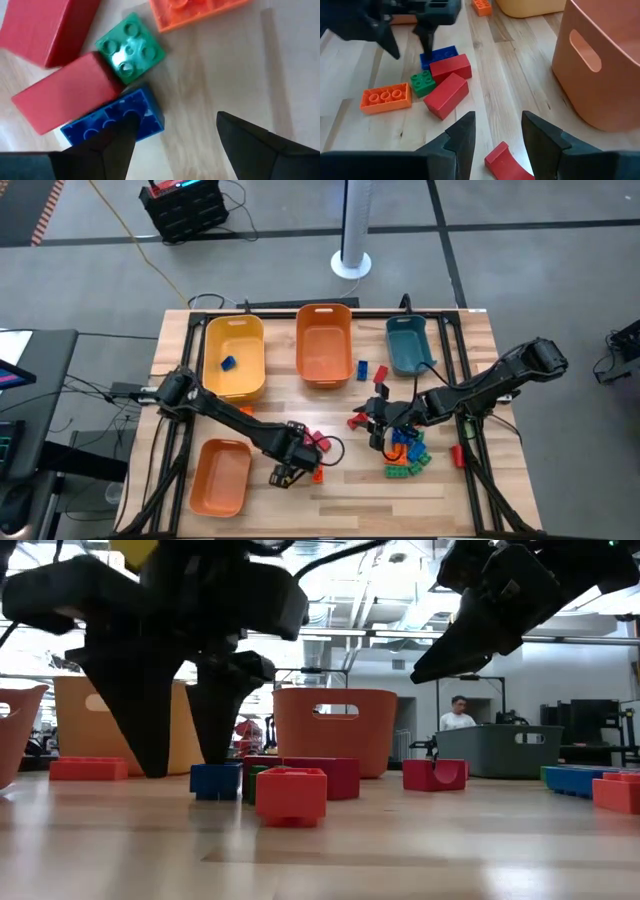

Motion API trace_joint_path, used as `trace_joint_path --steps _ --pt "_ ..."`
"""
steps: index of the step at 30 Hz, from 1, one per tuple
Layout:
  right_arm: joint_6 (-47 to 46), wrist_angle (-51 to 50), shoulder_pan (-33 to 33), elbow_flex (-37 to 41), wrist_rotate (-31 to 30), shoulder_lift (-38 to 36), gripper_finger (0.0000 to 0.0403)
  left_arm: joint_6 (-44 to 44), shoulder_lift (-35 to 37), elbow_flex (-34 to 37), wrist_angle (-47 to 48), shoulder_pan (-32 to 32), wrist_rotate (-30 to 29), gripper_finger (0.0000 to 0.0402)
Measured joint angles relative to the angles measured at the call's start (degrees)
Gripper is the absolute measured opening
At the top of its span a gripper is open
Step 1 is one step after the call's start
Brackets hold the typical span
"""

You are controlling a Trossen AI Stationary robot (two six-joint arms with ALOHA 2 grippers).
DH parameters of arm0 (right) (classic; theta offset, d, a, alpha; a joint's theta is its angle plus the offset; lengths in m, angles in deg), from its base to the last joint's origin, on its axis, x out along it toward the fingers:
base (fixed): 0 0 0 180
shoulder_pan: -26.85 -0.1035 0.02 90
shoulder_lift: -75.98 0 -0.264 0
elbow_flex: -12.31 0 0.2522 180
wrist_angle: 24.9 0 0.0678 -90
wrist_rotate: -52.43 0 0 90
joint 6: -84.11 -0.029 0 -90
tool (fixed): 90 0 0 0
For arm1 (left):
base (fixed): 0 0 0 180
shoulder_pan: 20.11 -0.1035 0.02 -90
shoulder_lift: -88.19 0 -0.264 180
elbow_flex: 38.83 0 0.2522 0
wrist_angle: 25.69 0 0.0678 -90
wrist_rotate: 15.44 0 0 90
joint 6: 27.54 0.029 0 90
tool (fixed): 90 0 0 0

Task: Sort blocks
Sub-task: Put the blue game piece into the yellow bin

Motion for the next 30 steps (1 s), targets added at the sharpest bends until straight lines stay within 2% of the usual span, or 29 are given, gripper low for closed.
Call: trace_joint_path --steps 6,11,15,23,27,30 --pt "-0.04 -0.04 0.02 0.0 0.0 0.0 0.0175 -0.31 0.22 -1.93 10.93 -1.46 -1.77 0.0268" --pt "-0.17 -0.02 0.02 0.0 0.0 0.0 0.0175 5.22 0.44 -5.24 16.0 -1.54 -3.23 0.0268" --pt "-0.17 -0.04 0.0 0.0 0.0 0.0 0.0175 15.01 0.38 -5.95 18.14 -1.07 -7.35 0.0268" --pt "-0.15 -0.1 0.0 0.0 0.0 0.0 0.0175 43.89 0.39 -2.43 18.19 -0.41 -10.27 0.0268" --pt "-0.15 -0.08 0.02 0.0 0.0 0.0 0.0175 50.0 0.37 -1.91 16.19 -0.44 -15.84 0.0268" --pt "-0.14 -0.08 0.02 0.0 0.0 0.0 0.0175 53.61 0.37 -1.91 14.99 -0.5 -16.7 0.0268"
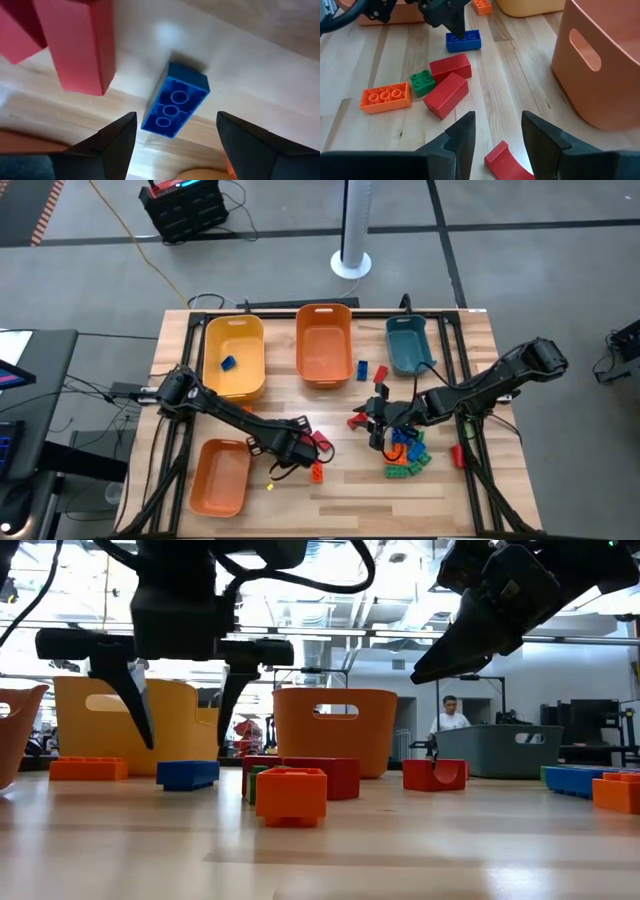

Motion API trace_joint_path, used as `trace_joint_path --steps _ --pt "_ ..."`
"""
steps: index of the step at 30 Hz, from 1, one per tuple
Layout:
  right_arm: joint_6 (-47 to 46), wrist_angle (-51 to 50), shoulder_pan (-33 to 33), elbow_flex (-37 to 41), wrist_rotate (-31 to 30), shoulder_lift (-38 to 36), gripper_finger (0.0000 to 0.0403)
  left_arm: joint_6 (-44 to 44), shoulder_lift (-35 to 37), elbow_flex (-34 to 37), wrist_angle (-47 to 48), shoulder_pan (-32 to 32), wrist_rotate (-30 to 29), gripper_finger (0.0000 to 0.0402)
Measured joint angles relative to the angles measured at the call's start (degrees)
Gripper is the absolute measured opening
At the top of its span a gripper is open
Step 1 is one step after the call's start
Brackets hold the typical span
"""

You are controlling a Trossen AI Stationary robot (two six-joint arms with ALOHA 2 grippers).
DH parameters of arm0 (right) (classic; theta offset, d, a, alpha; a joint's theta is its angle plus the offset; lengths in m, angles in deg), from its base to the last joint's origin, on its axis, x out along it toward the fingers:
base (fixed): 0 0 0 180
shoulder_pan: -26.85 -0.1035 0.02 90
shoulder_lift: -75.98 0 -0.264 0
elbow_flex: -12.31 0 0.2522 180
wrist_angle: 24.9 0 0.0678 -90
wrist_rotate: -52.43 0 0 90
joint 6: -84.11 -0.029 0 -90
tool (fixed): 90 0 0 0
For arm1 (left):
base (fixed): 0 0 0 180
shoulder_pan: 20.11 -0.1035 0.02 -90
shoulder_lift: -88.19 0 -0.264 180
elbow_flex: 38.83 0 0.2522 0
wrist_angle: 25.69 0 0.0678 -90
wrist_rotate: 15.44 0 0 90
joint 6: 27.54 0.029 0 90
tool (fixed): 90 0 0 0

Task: Sort blocks
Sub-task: Put the blue game piece into the yellow bin

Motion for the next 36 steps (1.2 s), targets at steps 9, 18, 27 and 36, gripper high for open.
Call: trace_joint_path --steps 9,18,27,36 --pt "0.03 -0.02 0.0 0.0 0.02 0.0 0.0175 10.16 -0.47 0.0 -2.57 -0.4 1.54 0.0268" --pt "0.18 -0.35 0.0 0.0 0.02 0.0 0.0175 13.47 -0.53 4.76 -7.25 -1.83 1.17 0.0265" --pt "0.38 -0.42 0.0 0.0 0.02 0.0 0.0175 14.9 -0.56 7.89 -8.27 -2.32 1.15 0.0171" --pt "0.4 -0.41 0.0 0.0 0.02 -0.02 0.0175 9.05 -0.54 1.89 -5.83 -1.44 -2.52 0.013"
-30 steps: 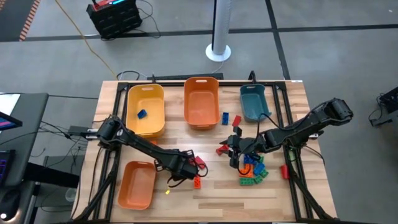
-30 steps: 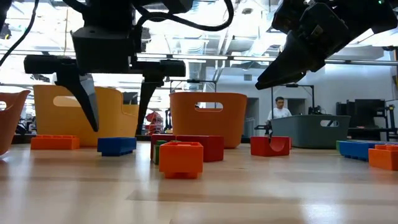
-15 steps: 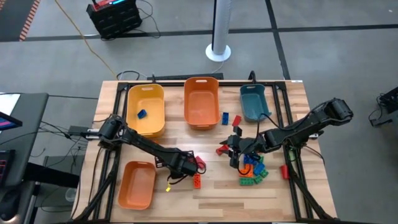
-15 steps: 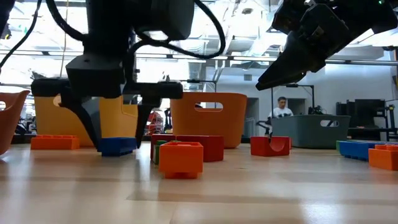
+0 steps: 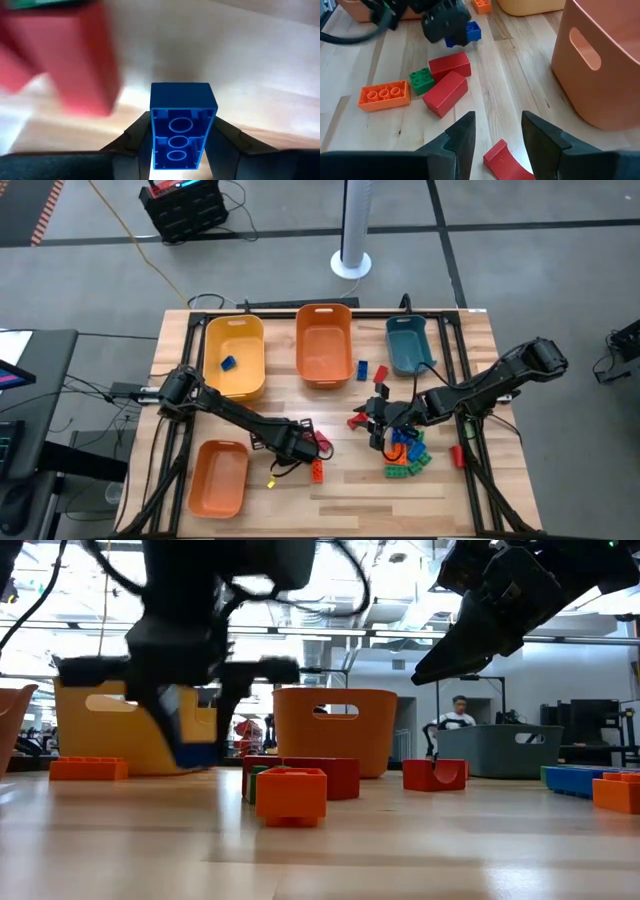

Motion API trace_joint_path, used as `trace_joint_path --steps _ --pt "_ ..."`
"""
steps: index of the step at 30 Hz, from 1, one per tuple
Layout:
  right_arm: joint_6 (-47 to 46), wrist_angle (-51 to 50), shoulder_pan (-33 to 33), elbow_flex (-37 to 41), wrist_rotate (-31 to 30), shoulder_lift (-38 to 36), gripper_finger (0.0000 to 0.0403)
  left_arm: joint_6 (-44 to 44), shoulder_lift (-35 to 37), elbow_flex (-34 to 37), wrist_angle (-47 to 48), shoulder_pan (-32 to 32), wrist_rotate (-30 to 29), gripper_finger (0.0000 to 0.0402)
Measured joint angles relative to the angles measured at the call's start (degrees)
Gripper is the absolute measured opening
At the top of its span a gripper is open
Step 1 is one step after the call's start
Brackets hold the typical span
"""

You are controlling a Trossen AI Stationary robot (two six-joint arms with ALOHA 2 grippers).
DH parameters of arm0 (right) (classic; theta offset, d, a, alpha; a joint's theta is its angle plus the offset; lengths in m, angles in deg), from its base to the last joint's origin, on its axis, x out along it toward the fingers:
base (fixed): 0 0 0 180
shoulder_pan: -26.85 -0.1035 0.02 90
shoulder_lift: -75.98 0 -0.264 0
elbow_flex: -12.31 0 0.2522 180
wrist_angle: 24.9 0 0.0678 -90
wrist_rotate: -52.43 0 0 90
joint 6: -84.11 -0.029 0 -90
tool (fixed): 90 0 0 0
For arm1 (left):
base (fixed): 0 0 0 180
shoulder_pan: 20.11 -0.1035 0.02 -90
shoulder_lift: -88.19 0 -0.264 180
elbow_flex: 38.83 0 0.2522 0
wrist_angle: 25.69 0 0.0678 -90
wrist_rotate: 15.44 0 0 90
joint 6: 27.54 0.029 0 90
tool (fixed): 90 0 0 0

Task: Sort blocks
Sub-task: Put the blue game piece into the yellow bin

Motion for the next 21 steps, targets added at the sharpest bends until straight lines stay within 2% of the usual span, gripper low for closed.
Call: trace_joint_path --steps 5,10,15,21 --pt "-0.22 0.0 0.0 0.0 0.0 0.0 0.0175 -6.08 1.95 -5.97 3.98 -0.51 -0.64 0.013" --pt "-0.26 0.24 0.0 0.0 0.0 0.01 0.0175 -14.4 9.04 -7.53 8.84 -4.94 -2.29 0.013" --pt "-0.46 0.53 0.0 0.0 0.0 0.0 0.0175 -25.19 17.71 -6.94 13.04 -13.2 -2.68 0.013" --pt "-0.5 0.57 -0.04 0.0 0.0 0.0 0.0175 -38.54 24.05 -5.79 19.31 -26.42 -3.01 0.013"
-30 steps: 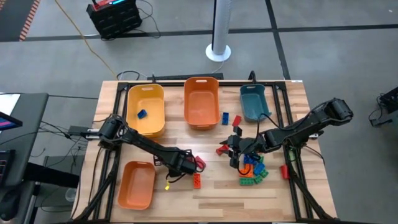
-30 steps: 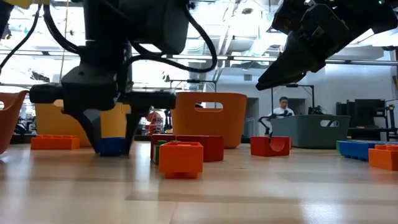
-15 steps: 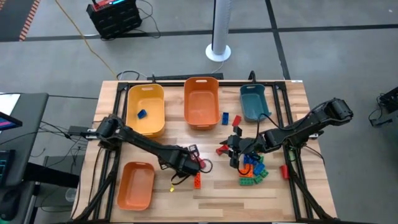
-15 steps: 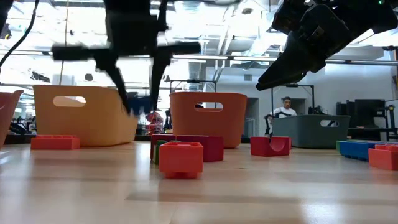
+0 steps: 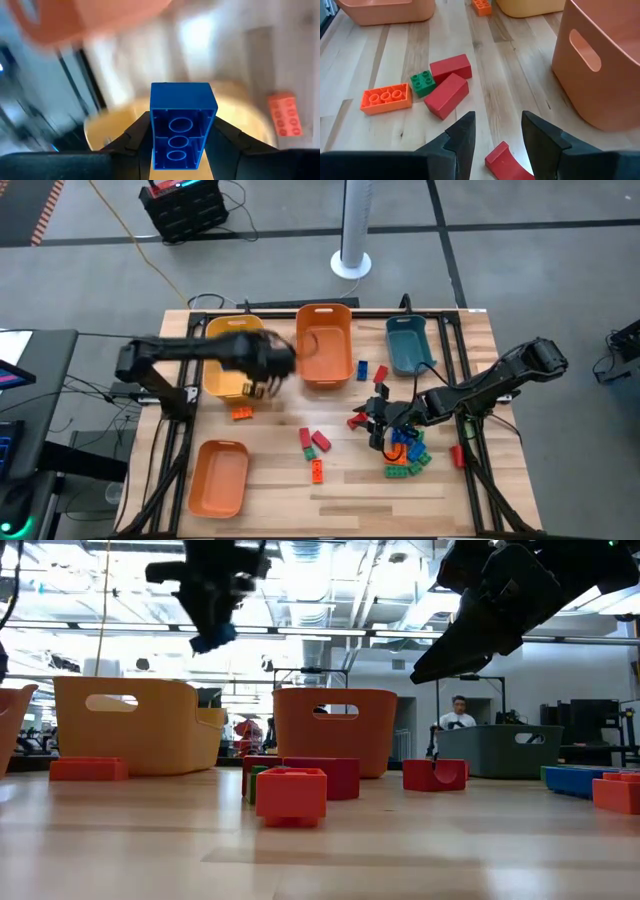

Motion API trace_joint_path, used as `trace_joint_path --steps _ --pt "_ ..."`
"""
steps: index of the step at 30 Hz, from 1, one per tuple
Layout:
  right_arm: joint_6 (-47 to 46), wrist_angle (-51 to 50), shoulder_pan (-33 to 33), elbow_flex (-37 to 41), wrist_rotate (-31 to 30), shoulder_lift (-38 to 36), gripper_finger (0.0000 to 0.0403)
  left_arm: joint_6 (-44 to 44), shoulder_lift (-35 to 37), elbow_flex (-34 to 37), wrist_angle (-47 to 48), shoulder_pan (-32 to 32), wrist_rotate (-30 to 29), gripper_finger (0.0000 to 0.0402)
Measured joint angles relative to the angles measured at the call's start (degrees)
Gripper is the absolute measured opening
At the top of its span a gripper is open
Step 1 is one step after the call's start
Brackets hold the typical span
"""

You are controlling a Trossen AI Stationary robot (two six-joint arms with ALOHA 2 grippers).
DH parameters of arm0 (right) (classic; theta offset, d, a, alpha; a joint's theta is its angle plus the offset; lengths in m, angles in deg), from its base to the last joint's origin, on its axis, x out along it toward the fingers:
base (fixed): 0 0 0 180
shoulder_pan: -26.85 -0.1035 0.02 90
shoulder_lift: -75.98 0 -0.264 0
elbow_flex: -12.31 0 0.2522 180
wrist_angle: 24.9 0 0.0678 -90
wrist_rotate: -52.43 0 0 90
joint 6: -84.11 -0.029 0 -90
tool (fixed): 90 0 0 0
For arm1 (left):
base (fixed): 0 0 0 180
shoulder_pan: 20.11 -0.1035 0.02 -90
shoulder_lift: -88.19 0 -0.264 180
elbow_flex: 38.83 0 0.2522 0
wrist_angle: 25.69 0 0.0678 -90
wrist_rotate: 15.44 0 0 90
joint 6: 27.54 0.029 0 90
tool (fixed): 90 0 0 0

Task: Sort blocks
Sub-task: Put the blue game piece into the yellow bin, then put the red wooden block into the top orange bin

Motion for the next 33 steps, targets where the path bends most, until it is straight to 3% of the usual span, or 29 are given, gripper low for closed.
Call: trace_joint_path --steps 6,12,17,25,33 --pt "0.02 -0.09 -0.3 0.0 0.0 0.01 0.0175 -7.25 3.03 8.92 -2.36 -14.08 1.75 0.013" --pt "0.07 -0.07 -0.74 0.0 0.04 0.0 0.0175 -10.51 3.05 21.47 -9.48 -26.31 8.59 0.0134" --pt "0.12 -0.09 -0.7 0.0 0.04 0.0 0.0175 -12.73 3.03 27.48 -10.94 -31.47 9.01 0.0197" --pt "0.5 0.0 -0.26 0.0 0.01 0.0 0.0175 -13.68 4.66 21.75 -9.08 -28.53 9.71 0.025" --pt "0.55 -0.02 -0.33 0.0 0.02 0.01 0.0175 -13.64 9.26 11.03 -11.75 -15.22 9.26 0.0253"
